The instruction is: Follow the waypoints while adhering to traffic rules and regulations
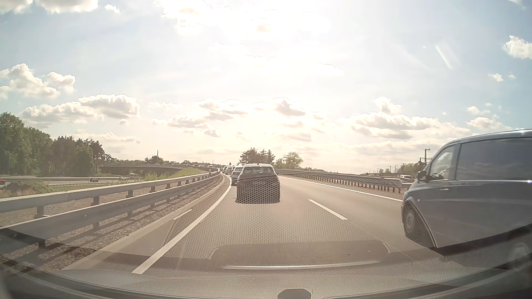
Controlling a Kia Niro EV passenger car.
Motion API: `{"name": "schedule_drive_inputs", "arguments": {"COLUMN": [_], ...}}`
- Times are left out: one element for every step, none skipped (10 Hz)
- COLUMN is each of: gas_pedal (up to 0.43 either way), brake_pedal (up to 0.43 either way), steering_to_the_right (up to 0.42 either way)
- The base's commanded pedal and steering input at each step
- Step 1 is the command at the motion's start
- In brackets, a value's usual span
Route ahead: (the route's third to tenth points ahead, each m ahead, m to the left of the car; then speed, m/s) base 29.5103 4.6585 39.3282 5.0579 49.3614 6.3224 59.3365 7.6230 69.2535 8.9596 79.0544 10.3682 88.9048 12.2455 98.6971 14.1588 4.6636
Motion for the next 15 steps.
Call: {"name": "schedule_drive_inputs", "arguments": {"gas_pedal": [0.130, 0.130, 0.130, 0.067, 0.000, 0.000, 0.000, 0.000, 0.000, 0.000, 0.000, 0.000, 0.008, 0.028, 0.047], "brake_pedal": [0.000, 0.000, 0.000, 0.000, 0.000, 0.000, 0.000, 0.000, 0.000, 0.000, 0.000, 0.000, 0.000, 0.000, 0.000], "steering_to_the_right": [-0.022, -0.020, -0.018, -0.018, -0.018, -0.019, -0.020, -0.023, -0.024, -0.023, -0.023, -0.023, -0.021, -0.022, -0.020]}}
